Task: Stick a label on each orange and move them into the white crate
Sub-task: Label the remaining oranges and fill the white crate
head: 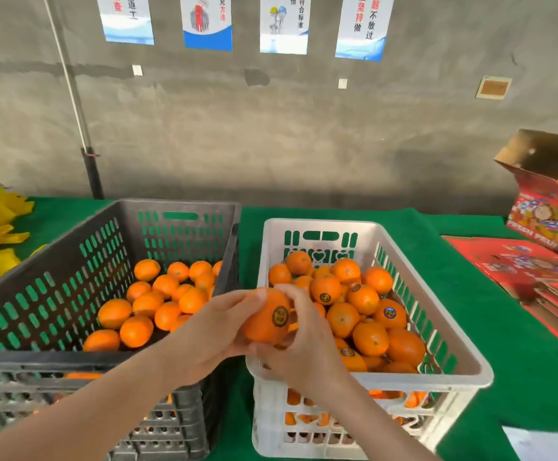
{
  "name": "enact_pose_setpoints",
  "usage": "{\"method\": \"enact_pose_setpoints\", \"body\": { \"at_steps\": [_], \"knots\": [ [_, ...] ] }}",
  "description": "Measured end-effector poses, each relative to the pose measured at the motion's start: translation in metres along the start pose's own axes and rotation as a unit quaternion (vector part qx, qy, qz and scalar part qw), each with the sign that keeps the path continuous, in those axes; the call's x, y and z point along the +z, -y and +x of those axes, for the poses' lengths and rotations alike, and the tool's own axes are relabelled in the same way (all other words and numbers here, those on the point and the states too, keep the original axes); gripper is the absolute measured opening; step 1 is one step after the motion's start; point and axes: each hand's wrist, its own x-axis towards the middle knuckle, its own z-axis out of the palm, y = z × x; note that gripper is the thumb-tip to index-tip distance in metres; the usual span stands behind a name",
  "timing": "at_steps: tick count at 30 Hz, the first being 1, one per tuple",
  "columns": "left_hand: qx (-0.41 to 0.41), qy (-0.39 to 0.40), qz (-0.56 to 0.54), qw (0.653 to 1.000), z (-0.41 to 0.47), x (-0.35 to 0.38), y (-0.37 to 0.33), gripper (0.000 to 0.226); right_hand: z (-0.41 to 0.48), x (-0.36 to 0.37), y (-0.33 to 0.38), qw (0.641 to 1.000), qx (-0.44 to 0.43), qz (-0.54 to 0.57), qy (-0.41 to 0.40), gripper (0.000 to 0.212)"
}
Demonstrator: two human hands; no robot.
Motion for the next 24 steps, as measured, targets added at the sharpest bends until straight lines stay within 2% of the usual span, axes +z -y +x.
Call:
{"method": "enact_pose_setpoints", "body": {
  "at_steps": [3,4,5,7,9,10,14,17,21,24],
  "knots": [
    [0.057,-0.123,0.041,0.990,0.037,0.026,0.013,0.027,0.030,-0.023,-0.022,0.998,0.031,-0.014,-0.060,0.052],
    [0.097,-0.161,0.110,0.976,0.050,0.031,0.019,0.021,0.044,-0.030,-0.032,0.996,0.045,-0.033,-0.076,0.051],
    [0.144,-0.179,0.245,0.942,0.062,0.033,0.026,0.021,0.057,-0.036,-0.044,0.993,0.063,-0.054,-0.087,0.051],
    [0.185,-0.119,0.532,0.818,0.078,0.036,0.042,0.028,0.085,-0.045,-0.070,0.983,0.116,-0.108,-0.089,0.059],
    [0.152,-0.047,0.680,0.716,0.085,0.037,0.053,0.030,0.109,-0.047,-0.093,0.975,0.148,-0.144,-0.075,0.072],
    [0.136,-0.041,0.699,0.701,0.086,0.038,0.056,0.029,0.119,-0.046,-0.101,0.974,0.147,-0.156,-0.069,0.073],
    [0.147,-0.077,0.635,0.754,0.083,0.038,0.052,0.022,0.143,-0.035,-0.120,0.949,0.167,-0.263,-0.042,0.078],
    [0.156,-0.080,0.605,0.777,0.078,0.038,0.049,0.017,0.141,-0.031,-0.123,0.928,0.169,-0.331,-0.025,0.075],
    [0.163,-0.072,0.581,0.794,0.075,0.038,0.046,0.017,0.112,-0.040,-0.098,0.962,0.120,-0.243,-0.039,0.059],
    [0.176,-0.079,0.563,0.804,0.071,0.040,0.043,0.019,0.067,-0.052,-0.063,0.983,0.033,-0.153,-0.101,0.035]
  ]
}}
